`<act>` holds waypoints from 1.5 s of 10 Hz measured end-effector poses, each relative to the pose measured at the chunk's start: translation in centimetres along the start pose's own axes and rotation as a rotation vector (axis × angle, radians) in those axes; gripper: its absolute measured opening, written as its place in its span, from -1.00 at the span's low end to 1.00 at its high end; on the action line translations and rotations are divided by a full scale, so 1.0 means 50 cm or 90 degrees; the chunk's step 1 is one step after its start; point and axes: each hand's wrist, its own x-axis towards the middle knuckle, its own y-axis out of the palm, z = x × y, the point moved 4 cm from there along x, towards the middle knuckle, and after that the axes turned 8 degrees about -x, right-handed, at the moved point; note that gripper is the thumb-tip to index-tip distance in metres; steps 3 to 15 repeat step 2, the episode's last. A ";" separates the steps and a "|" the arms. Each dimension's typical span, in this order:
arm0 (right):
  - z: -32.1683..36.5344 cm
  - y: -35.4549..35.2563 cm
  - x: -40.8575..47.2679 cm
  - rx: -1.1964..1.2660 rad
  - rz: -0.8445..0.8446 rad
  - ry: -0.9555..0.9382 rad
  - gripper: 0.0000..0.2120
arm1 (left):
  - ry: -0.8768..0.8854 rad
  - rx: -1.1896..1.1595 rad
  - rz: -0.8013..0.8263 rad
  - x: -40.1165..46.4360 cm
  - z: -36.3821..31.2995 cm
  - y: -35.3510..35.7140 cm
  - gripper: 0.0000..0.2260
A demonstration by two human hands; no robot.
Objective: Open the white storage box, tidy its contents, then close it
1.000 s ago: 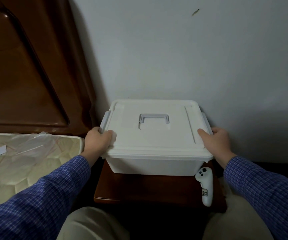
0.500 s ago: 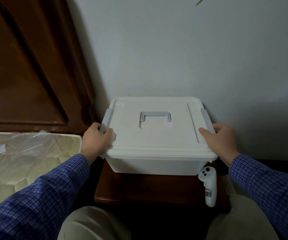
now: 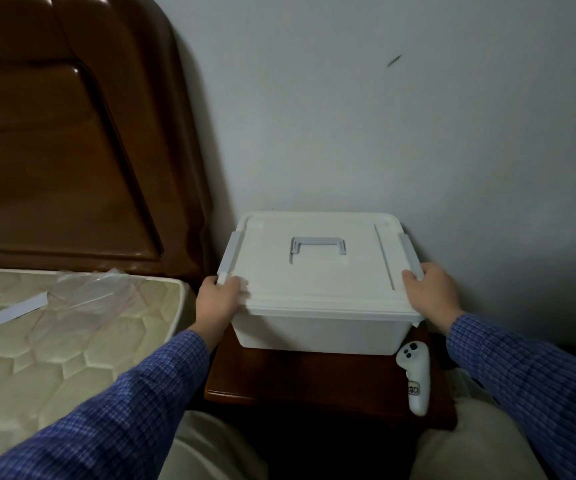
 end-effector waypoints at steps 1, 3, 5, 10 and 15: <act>-0.016 -0.001 -0.057 0.063 0.006 -0.010 -0.83 | 0.039 -0.046 -0.021 -0.070 0.025 -0.007 -0.49; -0.057 -0.006 -0.160 0.139 0.011 0.012 -0.72 | 0.007 -0.073 -0.073 -0.181 0.106 -0.004 -0.57; -0.057 -0.006 -0.160 0.139 0.011 0.012 -0.72 | 0.007 -0.073 -0.073 -0.181 0.106 -0.004 -0.57; -0.057 -0.006 -0.160 0.139 0.011 0.012 -0.72 | 0.007 -0.073 -0.073 -0.181 0.106 -0.004 -0.57; -0.057 -0.006 -0.160 0.139 0.011 0.012 -0.72 | 0.007 -0.073 -0.073 -0.181 0.106 -0.004 -0.57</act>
